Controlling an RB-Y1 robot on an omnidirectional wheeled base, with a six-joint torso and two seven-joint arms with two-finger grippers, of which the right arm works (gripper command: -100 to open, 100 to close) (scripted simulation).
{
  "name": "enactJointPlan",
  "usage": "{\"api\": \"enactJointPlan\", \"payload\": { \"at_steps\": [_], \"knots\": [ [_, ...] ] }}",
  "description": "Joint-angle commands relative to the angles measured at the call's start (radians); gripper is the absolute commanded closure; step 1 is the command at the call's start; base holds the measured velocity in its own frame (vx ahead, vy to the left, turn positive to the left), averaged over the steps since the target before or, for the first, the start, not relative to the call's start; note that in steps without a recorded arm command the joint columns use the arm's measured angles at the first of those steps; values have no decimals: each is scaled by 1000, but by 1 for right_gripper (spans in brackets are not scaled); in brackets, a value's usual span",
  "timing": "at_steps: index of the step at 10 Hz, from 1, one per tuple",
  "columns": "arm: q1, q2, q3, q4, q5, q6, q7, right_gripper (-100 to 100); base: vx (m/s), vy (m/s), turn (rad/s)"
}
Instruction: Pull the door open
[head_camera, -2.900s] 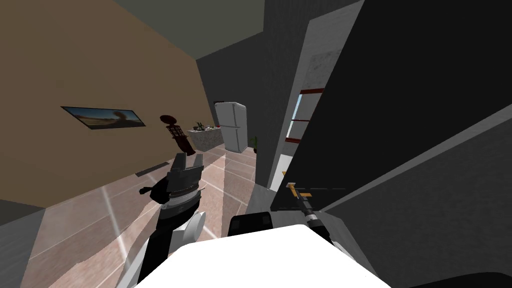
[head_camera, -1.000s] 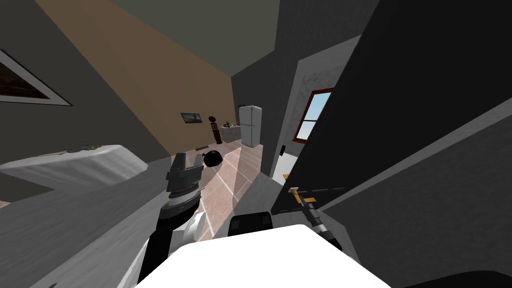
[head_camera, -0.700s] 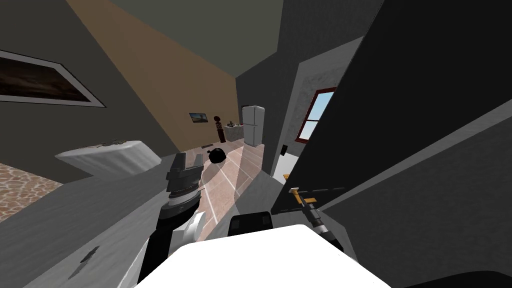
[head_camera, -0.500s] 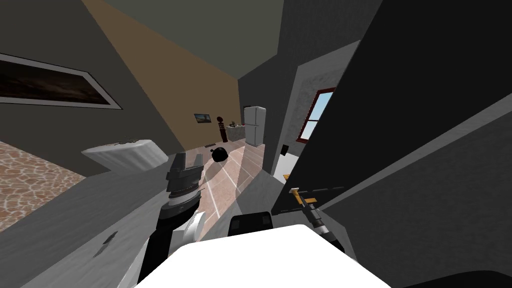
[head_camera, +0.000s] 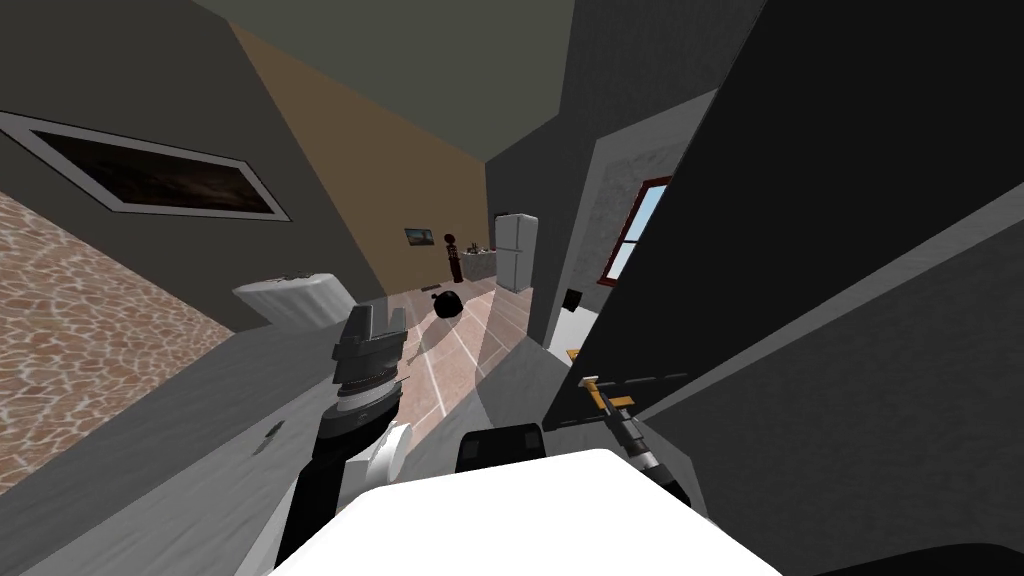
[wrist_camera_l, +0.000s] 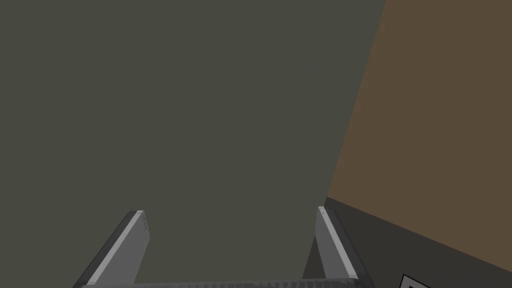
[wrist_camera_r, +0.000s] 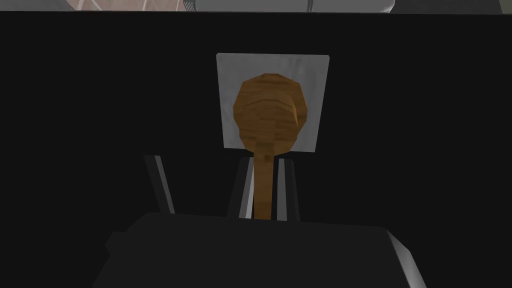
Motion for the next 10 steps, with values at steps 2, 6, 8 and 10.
{"api": "enactJointPlan", "payload": {
  "at_steps": [2,6,8,10],
  "knots": [
    [-4,-2,3,10,2,-9,-2,100,-193,-63,120],
    [-16,-7,5,33,3,-24,-7,100,-212,-59,163],
    [-22,-9,6,43,3,-31,-9,100,-206,-78,161],
    [-27,-12,8,54,4,-38,-11,100,-228,-46,139]
  ]
}}
